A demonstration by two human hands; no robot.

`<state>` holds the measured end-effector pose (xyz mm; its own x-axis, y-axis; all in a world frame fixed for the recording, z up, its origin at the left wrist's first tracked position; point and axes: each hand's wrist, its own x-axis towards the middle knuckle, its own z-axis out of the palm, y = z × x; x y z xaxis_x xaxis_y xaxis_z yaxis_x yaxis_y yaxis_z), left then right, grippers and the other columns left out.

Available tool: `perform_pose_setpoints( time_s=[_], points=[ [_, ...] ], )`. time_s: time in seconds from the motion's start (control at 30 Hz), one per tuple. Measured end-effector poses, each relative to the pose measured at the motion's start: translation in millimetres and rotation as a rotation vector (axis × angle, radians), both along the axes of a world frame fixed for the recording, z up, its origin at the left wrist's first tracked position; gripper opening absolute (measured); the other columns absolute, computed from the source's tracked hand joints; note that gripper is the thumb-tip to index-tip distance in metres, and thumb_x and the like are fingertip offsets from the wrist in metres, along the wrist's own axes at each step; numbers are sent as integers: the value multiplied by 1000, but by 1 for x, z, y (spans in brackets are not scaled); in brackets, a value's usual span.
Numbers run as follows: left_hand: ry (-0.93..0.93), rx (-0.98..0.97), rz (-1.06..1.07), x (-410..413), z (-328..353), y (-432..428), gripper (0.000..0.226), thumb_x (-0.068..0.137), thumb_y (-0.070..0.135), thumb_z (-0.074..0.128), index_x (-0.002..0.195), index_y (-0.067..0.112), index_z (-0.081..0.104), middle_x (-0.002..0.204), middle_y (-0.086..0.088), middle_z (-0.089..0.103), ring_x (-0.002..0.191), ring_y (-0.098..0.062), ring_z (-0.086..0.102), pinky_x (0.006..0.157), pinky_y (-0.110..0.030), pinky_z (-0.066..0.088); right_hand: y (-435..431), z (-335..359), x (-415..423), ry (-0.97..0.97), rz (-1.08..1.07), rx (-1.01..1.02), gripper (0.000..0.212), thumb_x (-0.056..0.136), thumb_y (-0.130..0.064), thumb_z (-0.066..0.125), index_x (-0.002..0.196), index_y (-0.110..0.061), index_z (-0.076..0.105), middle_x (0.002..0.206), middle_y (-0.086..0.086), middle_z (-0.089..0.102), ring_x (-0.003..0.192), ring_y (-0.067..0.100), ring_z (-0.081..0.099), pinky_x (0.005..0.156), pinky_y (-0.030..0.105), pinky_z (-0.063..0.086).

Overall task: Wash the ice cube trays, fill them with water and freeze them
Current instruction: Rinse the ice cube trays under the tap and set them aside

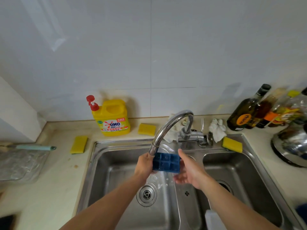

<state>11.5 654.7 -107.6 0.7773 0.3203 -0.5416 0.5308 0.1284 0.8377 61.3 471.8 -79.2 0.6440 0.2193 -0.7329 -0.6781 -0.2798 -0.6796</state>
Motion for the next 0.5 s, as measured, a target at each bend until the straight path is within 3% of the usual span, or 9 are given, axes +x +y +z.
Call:
perform_pose_setpoints(
  time_s=[0.1, 0.23, 0.37, 0.5],
  points=[
    [-31, 67, -59, -12, 3, 15, 43, 106, 46, 41, 97, 17, 72, 90, -12, 75, 79, -24, 69, 68, -35, 54, 12, -2, -11, 87, 202, 5, 74, 93, -78, 40, 118, -12, 64, 95, 20, 78, 73, 31, 75, 59, 31, 58],
    [-14, 99, -118, -35, 0, 42, 41, 107, 42, 40, 99, 18, 73, 95, -11, 75, 92, -25, 72, 81, -36, 60, 31, -5, -24, 99, 248, 34, 54, 98, -60, 50, 116, -10, 63, 86, 19, 76, 63, 25, 69, 55, 30, 55],
    [82, 299, -186, -51, -14, 53, 28, 104, 33, 46, 99, 18, 70, 93, -4, 72, 87, -18, 67, 83, -34, 54, 35, -16, -35, -15, 298, -69, 38, 94, -48, 64, 110, -13, 65, 82, 12, 70, 57, 20, 65, 57, 32, 58],
    [220, 343, -261, -59, -30, 52, 32, 102, 32, 50, 104, 5, 67, 100, -10, 70, 90, -19, 70, 78, -35, 54, 22, -22, -40, -211, 368, -222, 19, 87, -39, 68, 103, -28, 66, 96, 2, 69, 71, 15, 65, 62, 30, 60]
  ],
)
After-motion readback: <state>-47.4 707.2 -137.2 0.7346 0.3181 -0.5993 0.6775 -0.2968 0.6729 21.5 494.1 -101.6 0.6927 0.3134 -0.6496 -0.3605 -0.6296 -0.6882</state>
